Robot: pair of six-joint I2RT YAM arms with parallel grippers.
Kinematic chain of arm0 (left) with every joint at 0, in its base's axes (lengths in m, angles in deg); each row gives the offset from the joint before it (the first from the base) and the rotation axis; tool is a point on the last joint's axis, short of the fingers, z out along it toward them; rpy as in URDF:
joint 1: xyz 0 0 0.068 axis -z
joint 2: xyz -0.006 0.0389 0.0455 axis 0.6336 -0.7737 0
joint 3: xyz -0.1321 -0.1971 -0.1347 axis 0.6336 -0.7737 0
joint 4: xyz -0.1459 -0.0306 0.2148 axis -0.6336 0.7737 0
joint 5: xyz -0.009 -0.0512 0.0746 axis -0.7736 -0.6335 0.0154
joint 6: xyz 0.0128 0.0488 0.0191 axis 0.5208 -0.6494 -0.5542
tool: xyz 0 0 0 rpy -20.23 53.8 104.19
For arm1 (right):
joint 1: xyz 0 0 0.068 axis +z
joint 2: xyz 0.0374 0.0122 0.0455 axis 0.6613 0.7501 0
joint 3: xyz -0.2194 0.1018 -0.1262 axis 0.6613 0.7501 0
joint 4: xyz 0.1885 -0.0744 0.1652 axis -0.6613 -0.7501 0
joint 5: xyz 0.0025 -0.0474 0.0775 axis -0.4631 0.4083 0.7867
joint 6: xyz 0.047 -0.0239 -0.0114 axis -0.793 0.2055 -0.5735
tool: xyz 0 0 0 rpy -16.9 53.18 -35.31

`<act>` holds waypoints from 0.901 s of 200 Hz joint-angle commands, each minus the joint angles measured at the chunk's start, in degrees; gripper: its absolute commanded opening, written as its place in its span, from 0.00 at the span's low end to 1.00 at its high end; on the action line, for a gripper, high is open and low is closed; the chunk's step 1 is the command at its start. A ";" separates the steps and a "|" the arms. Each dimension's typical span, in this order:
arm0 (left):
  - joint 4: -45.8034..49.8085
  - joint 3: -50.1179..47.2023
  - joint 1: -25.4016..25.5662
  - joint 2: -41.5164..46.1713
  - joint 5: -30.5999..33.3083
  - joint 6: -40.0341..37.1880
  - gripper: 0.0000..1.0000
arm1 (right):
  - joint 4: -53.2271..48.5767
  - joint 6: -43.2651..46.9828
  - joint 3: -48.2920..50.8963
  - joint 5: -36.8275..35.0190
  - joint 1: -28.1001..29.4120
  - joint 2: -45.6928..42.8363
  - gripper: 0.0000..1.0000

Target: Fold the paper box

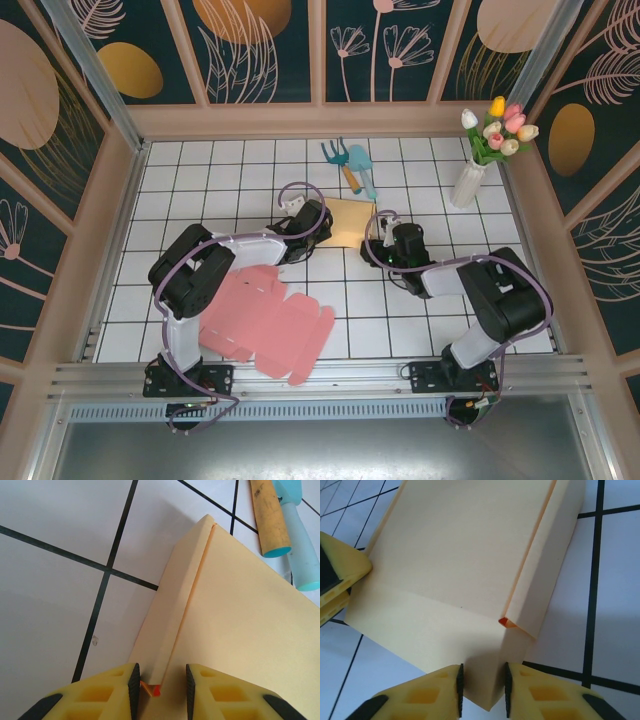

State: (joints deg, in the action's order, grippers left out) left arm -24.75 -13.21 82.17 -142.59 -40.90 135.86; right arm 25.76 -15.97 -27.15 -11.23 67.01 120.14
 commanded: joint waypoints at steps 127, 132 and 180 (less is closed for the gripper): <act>12.50 -2.72 -0.40 -7.00 -3.31 -1.18 0.30 | 16.10 1.44 1.02 0.64 -2.61 11.74 0.27; 12.58 -2.73 -0.44 -6.86 -3.26 -1.20 0.30 | 16.09 1.43 0.90 0.37 -2.68 11.95 0.27; 12.59 -2.81 -0.45 -6.78 -2.87 -1.45 0.30 | 16.47 0.02 0.53 2.52 -4.94 12.66 0.29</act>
State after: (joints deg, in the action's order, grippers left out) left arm -25.43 -12.47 82.06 -143.44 -40.90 135.89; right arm 44.21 -14.47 -26.38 -10.18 63.42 131.33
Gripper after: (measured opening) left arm 0.299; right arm 0.280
